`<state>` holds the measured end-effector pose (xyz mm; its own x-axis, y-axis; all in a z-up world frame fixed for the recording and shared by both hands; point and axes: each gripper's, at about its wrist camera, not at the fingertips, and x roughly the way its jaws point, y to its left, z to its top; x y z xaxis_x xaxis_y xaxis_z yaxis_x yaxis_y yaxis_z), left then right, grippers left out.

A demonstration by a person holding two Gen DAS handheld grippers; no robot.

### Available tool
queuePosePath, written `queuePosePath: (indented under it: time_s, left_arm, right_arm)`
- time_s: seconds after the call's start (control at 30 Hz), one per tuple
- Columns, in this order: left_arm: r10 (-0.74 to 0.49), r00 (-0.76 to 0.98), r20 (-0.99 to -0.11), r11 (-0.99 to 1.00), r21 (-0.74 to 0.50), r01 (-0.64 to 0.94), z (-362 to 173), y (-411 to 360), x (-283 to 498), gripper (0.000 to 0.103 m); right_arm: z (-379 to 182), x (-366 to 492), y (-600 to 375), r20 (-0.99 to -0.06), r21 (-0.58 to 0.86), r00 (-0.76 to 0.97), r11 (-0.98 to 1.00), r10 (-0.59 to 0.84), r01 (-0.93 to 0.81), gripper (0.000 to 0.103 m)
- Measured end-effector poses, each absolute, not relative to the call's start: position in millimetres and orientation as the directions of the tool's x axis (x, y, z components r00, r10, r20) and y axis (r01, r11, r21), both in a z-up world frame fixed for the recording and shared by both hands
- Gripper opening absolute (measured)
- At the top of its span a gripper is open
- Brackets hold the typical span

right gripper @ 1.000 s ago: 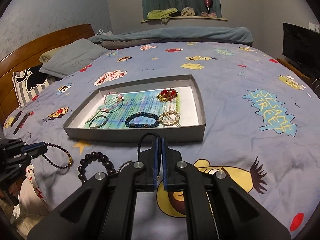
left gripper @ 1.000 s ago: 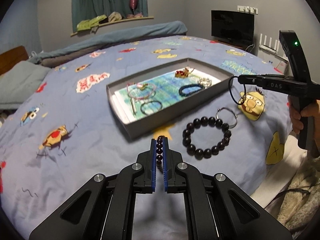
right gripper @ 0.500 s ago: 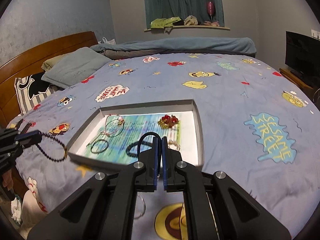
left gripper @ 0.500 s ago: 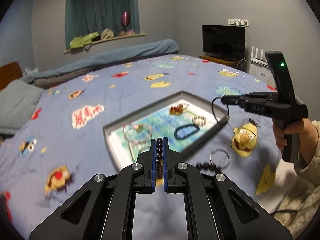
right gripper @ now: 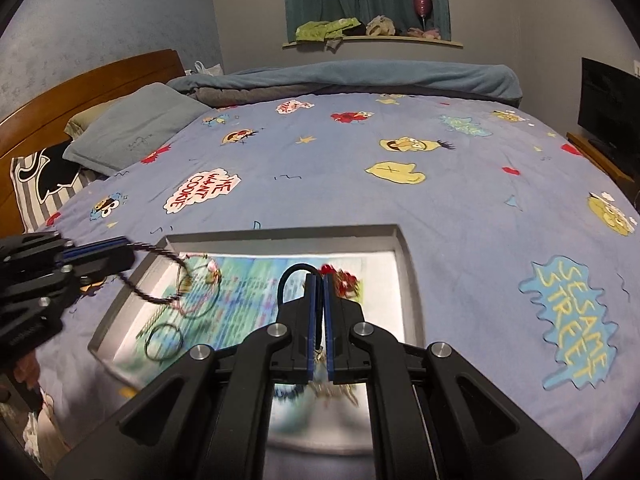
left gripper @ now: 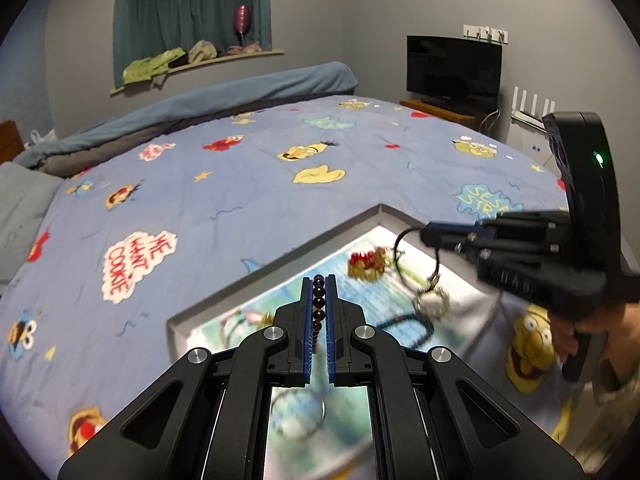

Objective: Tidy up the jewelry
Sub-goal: 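Carry the garnet bracelet with the left gripper while the right gripper carries the cord bracelet to the tray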

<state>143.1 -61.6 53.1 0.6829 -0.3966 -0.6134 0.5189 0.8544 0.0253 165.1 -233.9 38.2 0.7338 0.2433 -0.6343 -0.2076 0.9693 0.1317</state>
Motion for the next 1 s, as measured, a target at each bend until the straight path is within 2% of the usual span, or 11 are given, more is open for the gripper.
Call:
queuePosePath:
  time_s: [0.13, 0.2, 0.33, 0.5, 0.93, 1.0]
  left_arm:
    - [-0.414, 0.646, -0.641, 0.856, -0.033, 0.517, 41, -71, 170, 0.006]
    - [-0.405, 0.609, -0.682, 0.861, -0.06, 0.505, 25, -77, 186, 0.006]
    - [-0.347, 0.592, -0.727, 0.877, -0.028, 0.48, 3, -83, 201, 0.006]
    - [-0.333, 0.58, -0.744, 0.892, -0.05, 0.449, -4, -77, 213, 0.006]
    - [-0.273, 0.547, -0.791, 0.896, -0.002, 0.443, -18, -83, 220, 0.006]
    - [-0.271, 0.55, -0.79, 0.896, 0.002, 0.443, -18, -83, 219, 0.013]
  right_arm:
    - [25, 185, -227, -0.666, 0.157, 0.698, 0.965, 0.262, -0.212, 0.004]
    - [18, 192, -223, -0.681, 0.148, 0.687, 0.966, 0.254, -0.21, 0.004]
    - [8, 200, -220, -0.701, 0.133, 0.675, 0.972, 0.23, -0.193, 0.004]
    - [-3, 206, -220, -0.722, 0.131, 0.659, 0.977, 0.211, -0.17, 0.004]
    - [-13, 205, -217, -0.734, 0.121, 0.648, 0.978, 0.205, -0.172, 0.004]
    - [-13, 205, -218, -0.734, 0.122, 0.646, 0.977, 0.208, -0.176, 0.007]
